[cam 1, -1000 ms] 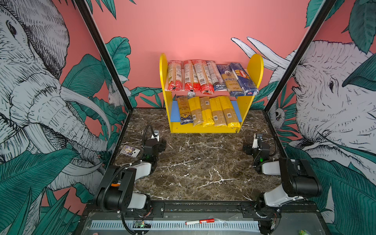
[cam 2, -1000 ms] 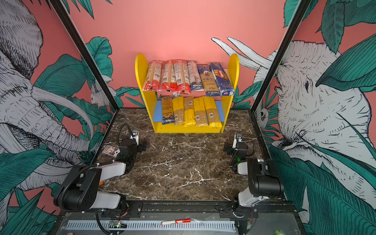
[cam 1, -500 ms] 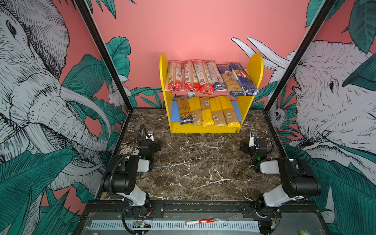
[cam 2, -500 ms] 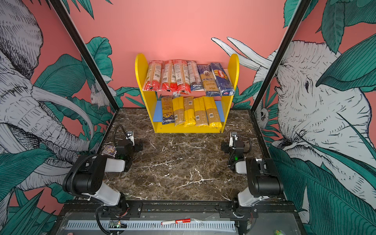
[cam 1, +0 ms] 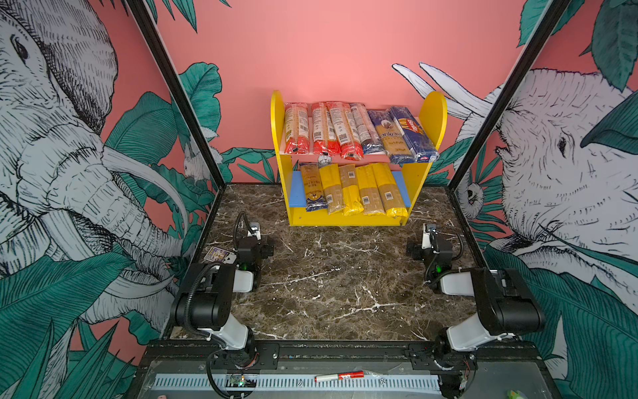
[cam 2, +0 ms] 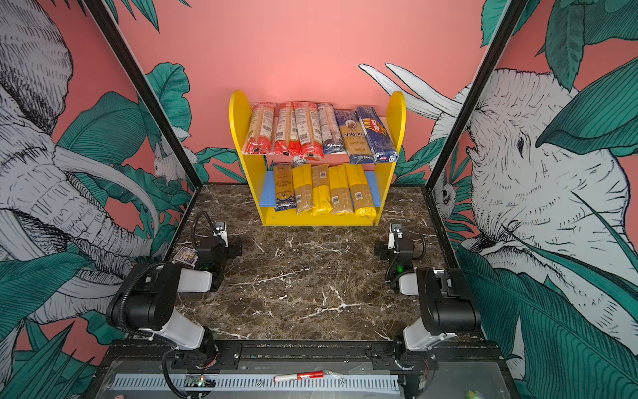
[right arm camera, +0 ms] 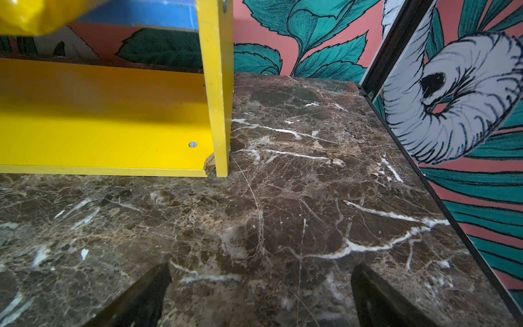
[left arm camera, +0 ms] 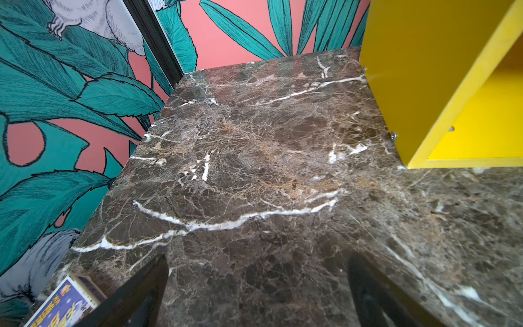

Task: Arrange pasta packages on shelves
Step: Reset both arms

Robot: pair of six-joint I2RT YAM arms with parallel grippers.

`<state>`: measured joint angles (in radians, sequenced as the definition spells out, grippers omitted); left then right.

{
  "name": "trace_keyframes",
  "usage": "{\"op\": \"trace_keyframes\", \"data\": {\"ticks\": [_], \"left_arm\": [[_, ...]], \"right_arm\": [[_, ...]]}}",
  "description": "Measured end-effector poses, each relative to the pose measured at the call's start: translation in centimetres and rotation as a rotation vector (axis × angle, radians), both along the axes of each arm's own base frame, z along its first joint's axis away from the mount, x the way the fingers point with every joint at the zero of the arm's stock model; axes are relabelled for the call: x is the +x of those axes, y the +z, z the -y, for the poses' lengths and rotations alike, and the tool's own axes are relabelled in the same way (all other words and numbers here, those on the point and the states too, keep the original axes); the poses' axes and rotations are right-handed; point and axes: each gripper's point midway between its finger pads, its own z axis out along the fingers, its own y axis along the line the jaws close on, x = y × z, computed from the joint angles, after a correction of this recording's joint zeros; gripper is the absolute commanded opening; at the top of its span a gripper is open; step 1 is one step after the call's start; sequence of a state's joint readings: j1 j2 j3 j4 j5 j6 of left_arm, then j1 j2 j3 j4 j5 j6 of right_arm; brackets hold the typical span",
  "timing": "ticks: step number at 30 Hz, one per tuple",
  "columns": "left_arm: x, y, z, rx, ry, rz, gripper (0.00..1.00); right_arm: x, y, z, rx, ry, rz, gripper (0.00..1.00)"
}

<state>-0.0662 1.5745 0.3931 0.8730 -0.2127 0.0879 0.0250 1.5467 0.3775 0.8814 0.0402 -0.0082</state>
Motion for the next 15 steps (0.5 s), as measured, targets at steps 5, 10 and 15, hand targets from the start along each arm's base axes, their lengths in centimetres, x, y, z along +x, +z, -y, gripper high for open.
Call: {"op": "trace_keyframes", "data": {"ticks": [5,10,15], "left_arm": [[0.01,0.01,0.0,0.0,0.0,0.0,1.0],[0.01,0.01,0.0,0.0,0.0,0.0,1.0],[0.01,0.01,0.01,-0.001,0.0,0.0,1.0]], "right_arm": [[0.0,0.0,0.06,-0.001,-0.003,0.0,0.99],[0.01,0.02,0.08,-0.001,-0.004,0.0,0.99],[-0.01,-0.06,0.1,0.002,-0.002,-0.003,0.99]]}}
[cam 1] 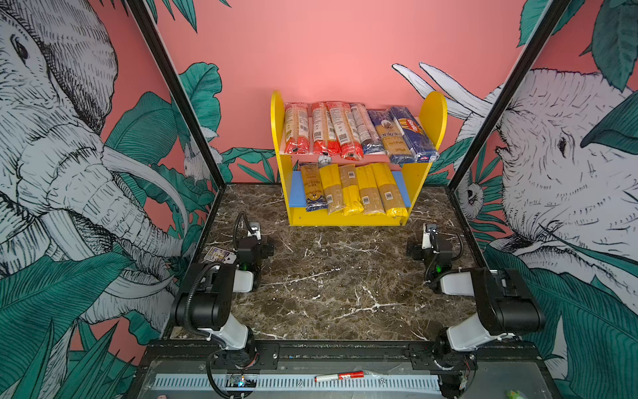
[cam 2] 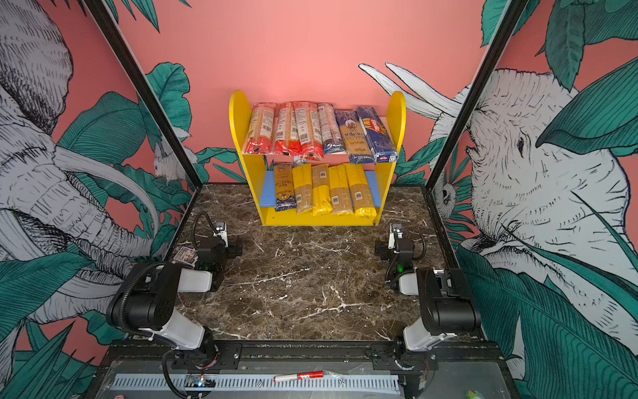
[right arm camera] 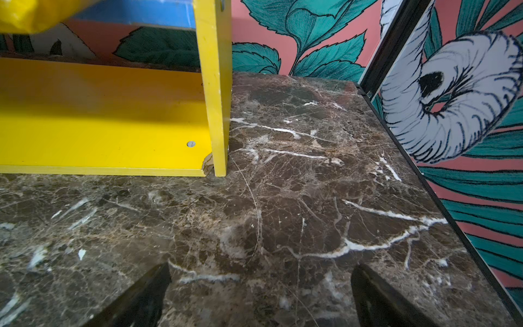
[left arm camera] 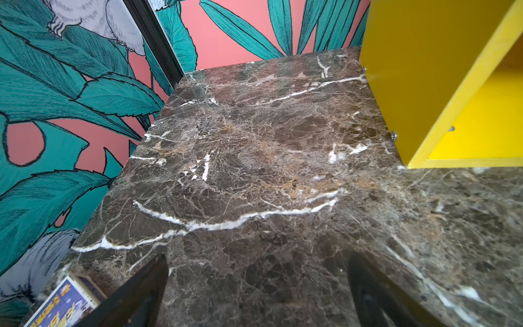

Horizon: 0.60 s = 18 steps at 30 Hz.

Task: Arrange pasta packages on shelves
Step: Reset both arms

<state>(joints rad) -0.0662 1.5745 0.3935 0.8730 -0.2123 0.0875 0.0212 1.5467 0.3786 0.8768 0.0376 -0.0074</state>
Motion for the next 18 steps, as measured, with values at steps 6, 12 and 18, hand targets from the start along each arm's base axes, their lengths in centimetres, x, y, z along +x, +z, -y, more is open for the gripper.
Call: {"op": "trace_keyframes", "data": {"ticks": [6,12,18], "left_arm": [[-0.02,-0.03,-0.01,0.0,0.001,-0.001,0.99],[-0.02,-0.02,-0.01,-0.001,0.001,-0.001,1.0],[0.0,-0.01,-0.01,-0.001,0.001,0.0,0.99]], "right_arm": [[0.0,-0.02,0.09,0.006,0.005,0.0,0.99],[0.01,-0.02,0.06,0.007,0.007,0.0,0.99],[0.01,-0.02,0.0,0.008,0.009,0.0,0.99]]}}
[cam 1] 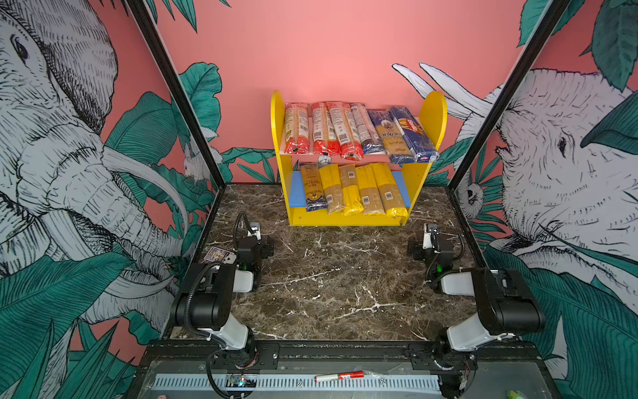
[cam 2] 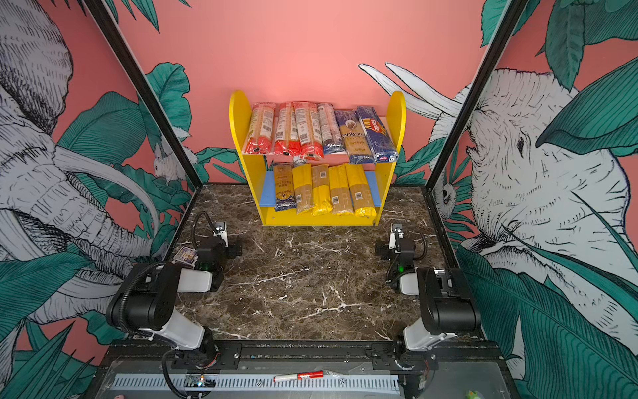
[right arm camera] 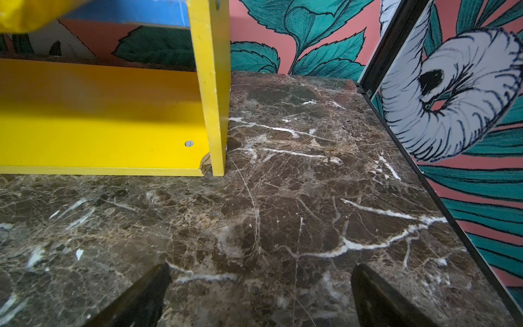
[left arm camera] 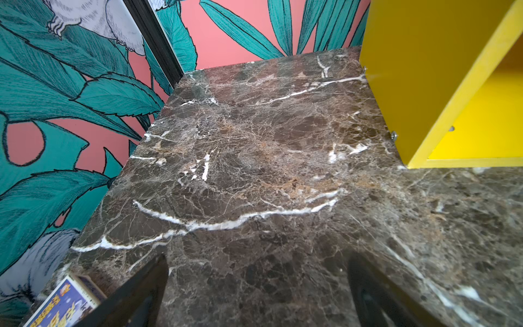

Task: Arrange pasta packages on shelves
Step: Reset both arms

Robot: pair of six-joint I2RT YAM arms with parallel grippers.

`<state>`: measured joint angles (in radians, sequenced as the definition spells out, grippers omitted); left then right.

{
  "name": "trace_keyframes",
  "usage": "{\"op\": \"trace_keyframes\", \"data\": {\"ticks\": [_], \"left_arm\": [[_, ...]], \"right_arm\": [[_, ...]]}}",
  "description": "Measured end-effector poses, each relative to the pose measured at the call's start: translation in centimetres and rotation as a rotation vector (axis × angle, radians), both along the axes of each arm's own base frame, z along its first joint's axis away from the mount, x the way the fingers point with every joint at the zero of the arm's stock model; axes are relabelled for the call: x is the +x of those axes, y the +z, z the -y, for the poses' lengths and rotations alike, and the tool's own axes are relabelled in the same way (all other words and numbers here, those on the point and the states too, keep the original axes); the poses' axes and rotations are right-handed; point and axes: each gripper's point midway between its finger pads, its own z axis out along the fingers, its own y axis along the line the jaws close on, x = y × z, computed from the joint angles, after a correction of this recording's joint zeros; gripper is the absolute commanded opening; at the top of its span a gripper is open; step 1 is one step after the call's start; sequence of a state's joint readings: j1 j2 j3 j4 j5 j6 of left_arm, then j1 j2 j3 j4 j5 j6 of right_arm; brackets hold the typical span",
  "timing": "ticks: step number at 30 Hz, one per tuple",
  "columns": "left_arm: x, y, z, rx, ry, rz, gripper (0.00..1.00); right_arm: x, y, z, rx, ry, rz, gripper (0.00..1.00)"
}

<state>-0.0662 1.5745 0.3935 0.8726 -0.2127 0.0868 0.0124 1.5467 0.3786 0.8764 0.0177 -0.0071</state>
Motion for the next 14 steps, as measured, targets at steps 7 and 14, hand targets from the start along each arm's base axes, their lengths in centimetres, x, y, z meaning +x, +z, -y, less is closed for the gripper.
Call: {"op": "trace_keyframes", "data": {"ticks": [7,14], "left_arm": [[0.0,0.0,0.0,0.0,0.0,0.0,0.99],[0.0,0.0,0.0,0.0,0.0,0.0,1.0]], "right_arm": [[0.0,-0.01,-0.01,0.0,0.0,0.0,0.99],[0.14,0.02,0.0,0.002,-0.001,-0.005,0.99]]}}
